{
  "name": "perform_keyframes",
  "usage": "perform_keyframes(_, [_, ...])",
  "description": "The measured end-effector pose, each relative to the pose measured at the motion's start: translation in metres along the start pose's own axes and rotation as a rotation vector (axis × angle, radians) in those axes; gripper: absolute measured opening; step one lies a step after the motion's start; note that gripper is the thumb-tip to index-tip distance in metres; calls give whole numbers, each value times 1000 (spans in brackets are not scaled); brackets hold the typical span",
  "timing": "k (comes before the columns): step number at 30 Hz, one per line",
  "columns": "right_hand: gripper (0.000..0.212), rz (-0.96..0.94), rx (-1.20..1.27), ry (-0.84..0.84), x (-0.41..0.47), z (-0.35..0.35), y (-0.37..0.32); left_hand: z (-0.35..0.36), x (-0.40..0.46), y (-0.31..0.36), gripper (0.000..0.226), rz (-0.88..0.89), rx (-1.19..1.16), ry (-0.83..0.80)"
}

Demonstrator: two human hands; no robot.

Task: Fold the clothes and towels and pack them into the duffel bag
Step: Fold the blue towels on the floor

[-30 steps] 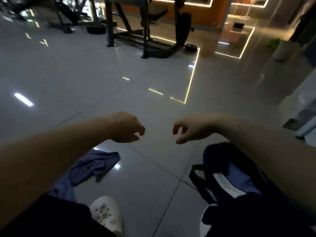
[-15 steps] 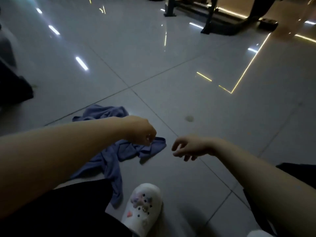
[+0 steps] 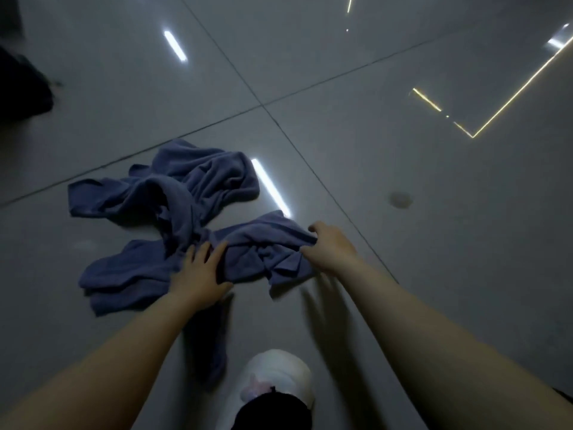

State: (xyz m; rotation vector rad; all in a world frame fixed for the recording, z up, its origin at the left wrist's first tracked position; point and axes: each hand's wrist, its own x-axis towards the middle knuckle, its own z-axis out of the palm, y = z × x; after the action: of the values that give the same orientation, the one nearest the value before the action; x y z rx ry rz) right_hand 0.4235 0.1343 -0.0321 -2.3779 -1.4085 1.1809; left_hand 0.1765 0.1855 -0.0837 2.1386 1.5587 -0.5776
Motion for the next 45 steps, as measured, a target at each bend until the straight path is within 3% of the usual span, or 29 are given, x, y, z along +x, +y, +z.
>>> perform_keyframes(3, [57,-38,-2,-16,17,28,-6,31,-2,-15,90,17,-13,114])
perform_keyframes(6, [63,-103,-184,-48,26,55,-8,41,0,-19,88,18,-14,144])
perform_keyframes(10, [50,-121,-269,34,28,68,-10,40,4,-21,86,22,-8,147])
perform_keyframes(12, [50,-148,-320,-13,26,68,-9,42,4,-24,87,28,-5,158])
perform_keyframes(18, [62,-199,-346,-48,9,35,1,37,4,-24,85,16,-4,110])
perform_keyframes(25, [53,-278,-350,74,-24,6,7,26,-2,-17,87,-1,51,59])
perform_keyframes(34, [51,-294,-330,76,-23,7,11,29,-2,-19,95,-45,-10,58])
perform_keyframes(45, [40,-522,-488,188,-47,-32,-10,23,4,-20,119,-121,-84,80])
